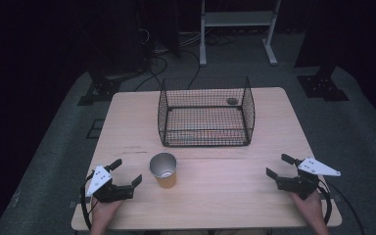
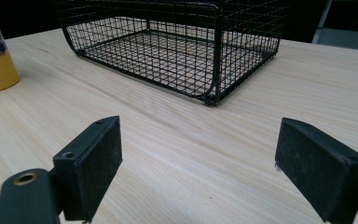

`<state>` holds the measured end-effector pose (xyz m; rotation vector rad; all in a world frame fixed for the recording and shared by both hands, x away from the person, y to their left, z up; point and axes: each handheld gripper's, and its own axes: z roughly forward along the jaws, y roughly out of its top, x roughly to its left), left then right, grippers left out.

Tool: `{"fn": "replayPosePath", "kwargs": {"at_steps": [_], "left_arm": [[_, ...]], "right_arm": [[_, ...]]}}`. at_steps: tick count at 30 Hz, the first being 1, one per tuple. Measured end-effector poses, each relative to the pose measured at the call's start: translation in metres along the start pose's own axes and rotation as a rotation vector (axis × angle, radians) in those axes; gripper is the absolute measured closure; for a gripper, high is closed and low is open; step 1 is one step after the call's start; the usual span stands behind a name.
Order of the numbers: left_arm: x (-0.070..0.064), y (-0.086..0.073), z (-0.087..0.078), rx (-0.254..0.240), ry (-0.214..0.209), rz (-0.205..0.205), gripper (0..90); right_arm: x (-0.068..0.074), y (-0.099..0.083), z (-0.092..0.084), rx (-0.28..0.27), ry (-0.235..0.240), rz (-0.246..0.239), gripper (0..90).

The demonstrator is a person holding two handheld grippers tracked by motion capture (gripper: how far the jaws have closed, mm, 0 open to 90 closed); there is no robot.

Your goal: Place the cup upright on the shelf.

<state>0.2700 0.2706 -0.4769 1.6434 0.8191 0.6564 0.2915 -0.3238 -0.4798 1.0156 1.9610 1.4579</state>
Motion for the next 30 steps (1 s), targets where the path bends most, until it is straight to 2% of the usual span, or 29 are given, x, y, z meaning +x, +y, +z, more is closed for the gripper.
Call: {"fn": "replayPosePath", "kwargs": {"at_steps": [2,10,11,18,25,30], "left_arm": [[-0.002,0.0,0.0,-0.009,-0.022,-0.013,2.0],[-0.015,0.002,0.001,-0.016,-0.067,0.001,2.0],[-0.019,0.002,0.001,-0.019,-0.085,0.01,2.0],[-0.029,0.003,0.001,-0.028,-0.125,0.037,2.0],[-0.039,0.004,0.009,0.004,-0.17,0.068,2.0],[-0.045,0.005,0.015,0.009,-0.203,0.072,2.0]], "right_arm": [[0.0,0.0,0.0,0.001,0.0,0.001,13.6],[0.0,0.0,0.001,0.002,-0.001,0.0,13.6],[0.0,0.0,0.001,0.001,0.0,0.001,13.6],[0.0,0.0,0.001,0.001,0.0,-0.001,13.6],[0.0,0.0,0.001,0.001,0.0,0.001,13.6],[0.0,0.0,0.001,0.002,-0.001,-0.002,13.6]]}}
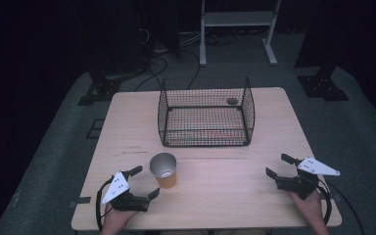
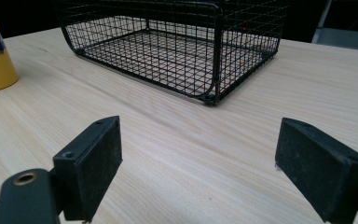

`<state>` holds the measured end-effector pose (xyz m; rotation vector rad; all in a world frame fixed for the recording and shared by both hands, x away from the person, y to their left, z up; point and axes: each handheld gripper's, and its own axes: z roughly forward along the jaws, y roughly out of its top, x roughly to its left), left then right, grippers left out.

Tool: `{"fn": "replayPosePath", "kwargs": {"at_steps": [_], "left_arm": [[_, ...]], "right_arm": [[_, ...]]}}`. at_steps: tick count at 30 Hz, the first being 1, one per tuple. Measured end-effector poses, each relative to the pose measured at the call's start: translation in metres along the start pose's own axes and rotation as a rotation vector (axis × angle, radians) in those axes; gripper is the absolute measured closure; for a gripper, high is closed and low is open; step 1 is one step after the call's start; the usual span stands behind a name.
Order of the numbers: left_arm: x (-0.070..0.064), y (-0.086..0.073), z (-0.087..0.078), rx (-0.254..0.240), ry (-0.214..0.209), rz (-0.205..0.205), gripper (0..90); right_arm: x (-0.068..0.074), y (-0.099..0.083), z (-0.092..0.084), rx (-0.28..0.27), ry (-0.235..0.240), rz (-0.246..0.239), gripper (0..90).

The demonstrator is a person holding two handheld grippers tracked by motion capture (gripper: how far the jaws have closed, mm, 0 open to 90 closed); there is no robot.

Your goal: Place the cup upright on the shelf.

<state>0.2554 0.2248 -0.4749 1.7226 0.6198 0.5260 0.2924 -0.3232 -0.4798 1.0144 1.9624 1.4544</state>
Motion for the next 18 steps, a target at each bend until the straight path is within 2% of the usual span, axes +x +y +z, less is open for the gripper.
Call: {"fn": "replayPosePath", "kwargs": {"at_steps": [2,6,18], "left_arm": [[-0.002,0.001,0.002,-0.005,-0.023,-0.006,2.0],[-0.005,0.002,0.006,0.002,-0.032,0.004,2.0],[-0.008,0.007,0.018,0.01,-0.036,0.008,2.0]], "right_arm": [[0.0,0.0,0.0,0.0,0.001,-0.001,13.6],[0.0,0.0,0.001,0.001,0.001,-0.002,13.6],[0.0,0.0,0.001,0.003,0.001,-0.003,13.6]]}}
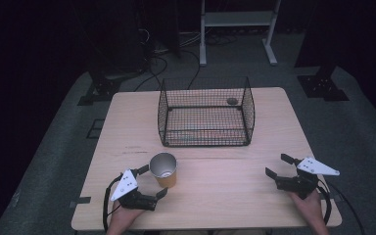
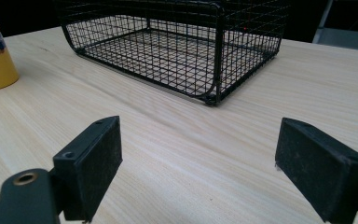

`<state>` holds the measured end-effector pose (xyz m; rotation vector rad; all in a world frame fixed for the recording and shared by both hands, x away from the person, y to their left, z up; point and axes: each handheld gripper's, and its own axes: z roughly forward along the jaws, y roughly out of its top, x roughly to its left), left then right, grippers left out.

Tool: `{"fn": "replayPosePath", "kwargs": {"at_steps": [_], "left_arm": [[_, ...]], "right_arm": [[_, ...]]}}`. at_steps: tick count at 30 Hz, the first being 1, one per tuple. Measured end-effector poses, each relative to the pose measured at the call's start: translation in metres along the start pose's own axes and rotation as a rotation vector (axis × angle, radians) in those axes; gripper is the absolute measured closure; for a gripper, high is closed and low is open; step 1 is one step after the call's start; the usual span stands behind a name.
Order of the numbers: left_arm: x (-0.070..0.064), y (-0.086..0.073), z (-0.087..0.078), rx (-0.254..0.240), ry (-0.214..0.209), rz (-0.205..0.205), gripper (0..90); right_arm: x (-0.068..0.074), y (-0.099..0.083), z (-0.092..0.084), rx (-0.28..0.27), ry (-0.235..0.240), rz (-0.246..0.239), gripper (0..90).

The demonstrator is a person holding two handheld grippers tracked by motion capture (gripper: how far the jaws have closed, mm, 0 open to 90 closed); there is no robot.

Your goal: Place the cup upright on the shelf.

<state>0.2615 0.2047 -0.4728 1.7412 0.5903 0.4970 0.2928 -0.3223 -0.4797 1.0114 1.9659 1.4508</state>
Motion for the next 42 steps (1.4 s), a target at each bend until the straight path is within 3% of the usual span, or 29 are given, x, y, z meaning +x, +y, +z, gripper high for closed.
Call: {"fn": "replayPosePath", "kwargs": {"at_steps": [16,28,32,38,42], "left_arm": [[0.001,0.006,0.021,0.059,0.048,0.021,1.6],[0.009,0.013,0.028,0.032,0.066,-0.005,5.7],[0.009,0.014,0.03,0.028,0.048,-0.004,12.8],[0.009,0.017,0.03,0.049,0.053,-0.008,13.8],[0.007,0.024,0.03,0.036,0.038,-0.003,14.0]], "right_arm": [[0.0,0.0,0.0,-0.002,0.005,0.007,13.6],[0.0,0.0,0.0,-0.002,0.007,0.005,13.6],[0.0,0.0,0.0,-0.002,0.007,0.005,13.6],[0.0,0.0,0.0,-0.002,0.008,0.005,13.6],[0.0,0.0,0.0,-0.002,0.007,0.006,13.6]]}}
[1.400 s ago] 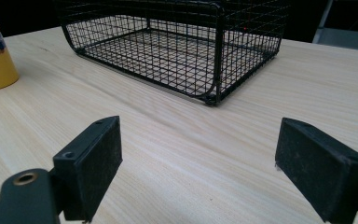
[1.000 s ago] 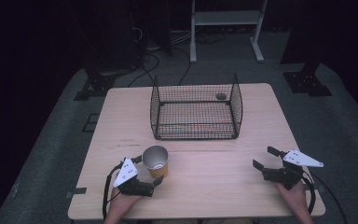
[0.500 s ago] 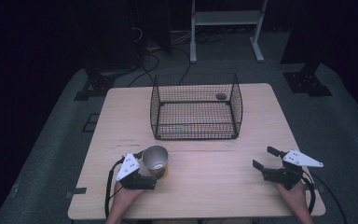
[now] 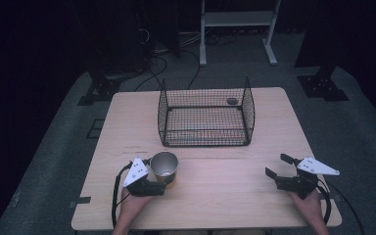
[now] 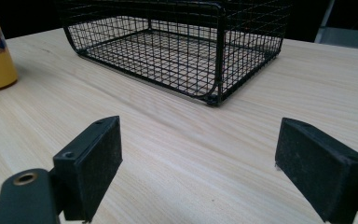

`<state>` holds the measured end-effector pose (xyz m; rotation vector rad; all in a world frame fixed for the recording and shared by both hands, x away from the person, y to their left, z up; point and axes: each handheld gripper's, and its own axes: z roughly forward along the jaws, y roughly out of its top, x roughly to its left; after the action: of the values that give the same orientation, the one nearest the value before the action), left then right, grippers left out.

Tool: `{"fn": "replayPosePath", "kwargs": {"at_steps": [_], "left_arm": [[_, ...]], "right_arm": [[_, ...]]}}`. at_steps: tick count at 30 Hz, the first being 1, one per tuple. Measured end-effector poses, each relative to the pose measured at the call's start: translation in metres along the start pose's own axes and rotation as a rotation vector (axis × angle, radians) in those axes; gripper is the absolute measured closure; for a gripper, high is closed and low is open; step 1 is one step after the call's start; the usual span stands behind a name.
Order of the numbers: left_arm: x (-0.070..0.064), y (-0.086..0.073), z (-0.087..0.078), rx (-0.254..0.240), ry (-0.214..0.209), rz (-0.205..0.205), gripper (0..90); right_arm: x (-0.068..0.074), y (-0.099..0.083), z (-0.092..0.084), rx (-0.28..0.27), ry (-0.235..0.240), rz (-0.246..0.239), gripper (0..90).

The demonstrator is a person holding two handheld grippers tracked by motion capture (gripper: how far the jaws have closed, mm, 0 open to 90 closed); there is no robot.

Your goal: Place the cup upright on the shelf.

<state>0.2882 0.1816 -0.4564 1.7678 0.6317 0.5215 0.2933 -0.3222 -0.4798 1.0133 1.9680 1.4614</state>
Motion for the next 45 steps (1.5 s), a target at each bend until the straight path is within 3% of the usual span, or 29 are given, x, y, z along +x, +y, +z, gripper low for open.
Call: {"fn": "replayPosePath", "kwargs": {"at_steps": [15,21,30,45], "left_arm": [[0.001,0.044,0.017,-0.061,-0.058,0.021,14.1],[0.006,0.056,0.026,-0.078,-0.074,0.009,14.1],[0.01,0.072,0.036,-0.075,-0.106,0.004,14.2],[0.011,0.106,0.051,-0.068,-0.131,0.031,14.2]], "right_arm": [[0.0,0.0,0.0,0.001,0.002,0.0,13.6],[0.0,0.0,0.0,0.002,0.004,0.001,13.6],[0.0,0.0,0.001,0.002,0.006,0.002,13.6],[0.0,0.0,0.001,0.002,0.011,0.003,13.6]]}}
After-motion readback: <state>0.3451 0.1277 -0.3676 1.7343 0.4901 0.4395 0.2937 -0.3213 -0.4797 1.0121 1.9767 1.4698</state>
